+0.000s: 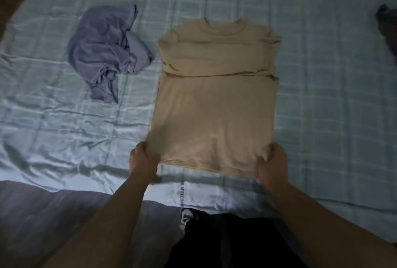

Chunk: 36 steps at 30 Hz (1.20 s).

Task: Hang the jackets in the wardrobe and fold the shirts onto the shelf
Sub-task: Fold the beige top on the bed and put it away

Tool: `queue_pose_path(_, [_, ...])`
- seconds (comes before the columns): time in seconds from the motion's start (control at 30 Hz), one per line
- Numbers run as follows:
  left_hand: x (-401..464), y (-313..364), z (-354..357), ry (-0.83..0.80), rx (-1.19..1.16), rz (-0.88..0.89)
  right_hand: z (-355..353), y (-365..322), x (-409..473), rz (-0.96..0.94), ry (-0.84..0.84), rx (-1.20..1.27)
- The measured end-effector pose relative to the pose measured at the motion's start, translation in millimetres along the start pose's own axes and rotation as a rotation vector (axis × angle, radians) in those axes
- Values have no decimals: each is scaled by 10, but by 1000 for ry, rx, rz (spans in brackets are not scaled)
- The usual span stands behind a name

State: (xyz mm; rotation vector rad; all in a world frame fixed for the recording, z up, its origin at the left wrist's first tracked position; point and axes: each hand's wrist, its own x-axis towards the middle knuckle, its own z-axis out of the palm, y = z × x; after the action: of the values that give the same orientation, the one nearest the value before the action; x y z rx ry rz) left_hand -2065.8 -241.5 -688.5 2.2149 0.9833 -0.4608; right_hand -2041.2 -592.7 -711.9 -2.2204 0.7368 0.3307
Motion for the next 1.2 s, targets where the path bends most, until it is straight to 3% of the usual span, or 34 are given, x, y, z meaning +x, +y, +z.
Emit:
queue_pose_path(0.07, [18,29,-30,-51,-83,-98,-62,-163,-39,190,-1,127])
queue_pose_path(0.13, [13,50,-78,-113,-71,-134,-154,-252,-57,283,-95,47])
queue_pose_path(0.2, [-15,55,-155,-176,-231,-199,-280,-264,-89,340,-219,-48])
queue_pose_path(0.33, [-243,92,-442,-315,-775,-273,-494,119,49,316,-273,100])
queue_pose_path(0.43, [-401,72,-676,-383,-930,-230,-895,-81,-229,314,-274,288])
queue_pose_path(0.63, [-889,-33,-1058,-440,-973,-230,-1603,-392,-940,343,-189,523])
queue_pose_path(0.83, [-1410,-322,-1209,-504,-913,-241,-1722,-120,-1461,385,-152,499])
queue_pose_path(0.93, [-1500,-376,-1296,-446,-939,-294,-1759,-137,-1633,434,-139,558])
queue_pose_path(1.1, [-1386,-17,-1518,-469,-815,-204,-1975,-580,-1483,389,-183,615])
queue_pose_path(1.2, [-1120,388,-1610,-472,-873,-181,-2057,-952,-1129,398,-191,707])
